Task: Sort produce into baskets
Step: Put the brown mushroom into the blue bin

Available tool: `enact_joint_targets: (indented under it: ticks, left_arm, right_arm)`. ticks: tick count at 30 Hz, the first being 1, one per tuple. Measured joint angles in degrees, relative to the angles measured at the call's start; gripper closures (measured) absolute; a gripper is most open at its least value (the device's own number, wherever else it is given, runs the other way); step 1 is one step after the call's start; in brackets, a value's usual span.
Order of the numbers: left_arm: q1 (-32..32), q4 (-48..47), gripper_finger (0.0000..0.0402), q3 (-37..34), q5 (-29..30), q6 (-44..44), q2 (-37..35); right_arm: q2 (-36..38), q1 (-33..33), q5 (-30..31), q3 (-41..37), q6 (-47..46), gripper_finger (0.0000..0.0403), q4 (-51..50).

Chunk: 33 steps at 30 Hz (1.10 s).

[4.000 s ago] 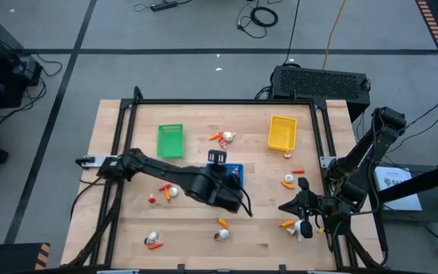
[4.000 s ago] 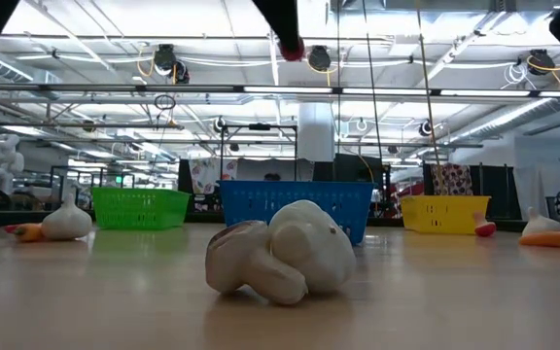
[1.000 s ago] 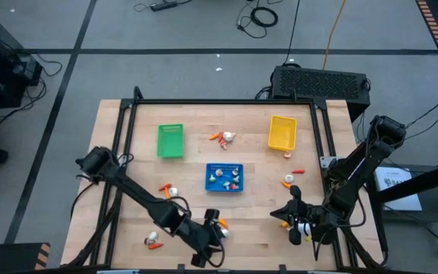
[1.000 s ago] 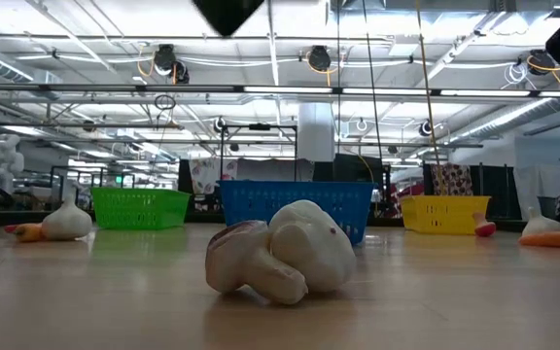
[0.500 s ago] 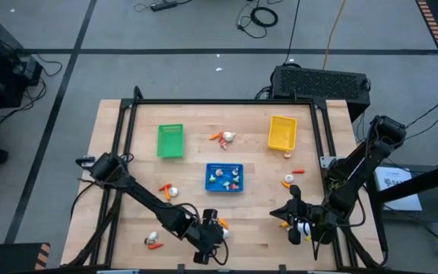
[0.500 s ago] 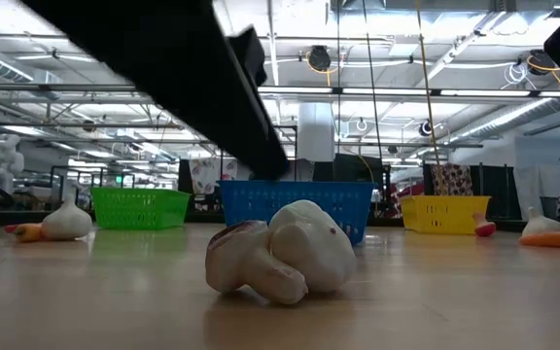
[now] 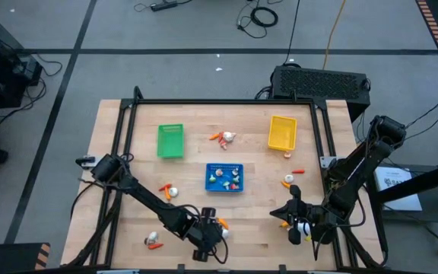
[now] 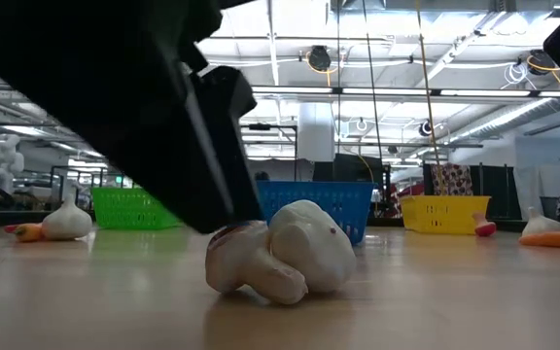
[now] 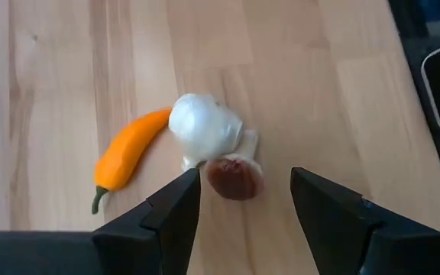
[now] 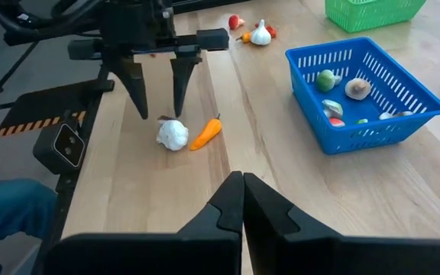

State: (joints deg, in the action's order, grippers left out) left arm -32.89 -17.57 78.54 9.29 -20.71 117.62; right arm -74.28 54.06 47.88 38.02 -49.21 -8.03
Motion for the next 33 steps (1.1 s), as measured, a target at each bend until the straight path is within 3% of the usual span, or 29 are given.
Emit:
enact_joint_targets:
  ticks: [18,26,33]
  left_arm:
    - [1.05,2.01,0.0191,0.02,-2.02,-2.85,3.09]
    - [1.6,7.51,0.0191,0.07,-3.14,3.03,2.68]
    - [2.76,2.11,0.0191,6.24,-4.86,5.06,2.41]
  right_arm:
    - [0.0,0.0,0.0,0.0,0.39,0.0403,0.06]
    - [0.0,0.02,0.0,0.0,0.35,0.0403,0.09]
    - [0.0,0.0,0.02,0.0,-0.22,0.0403,0.11]
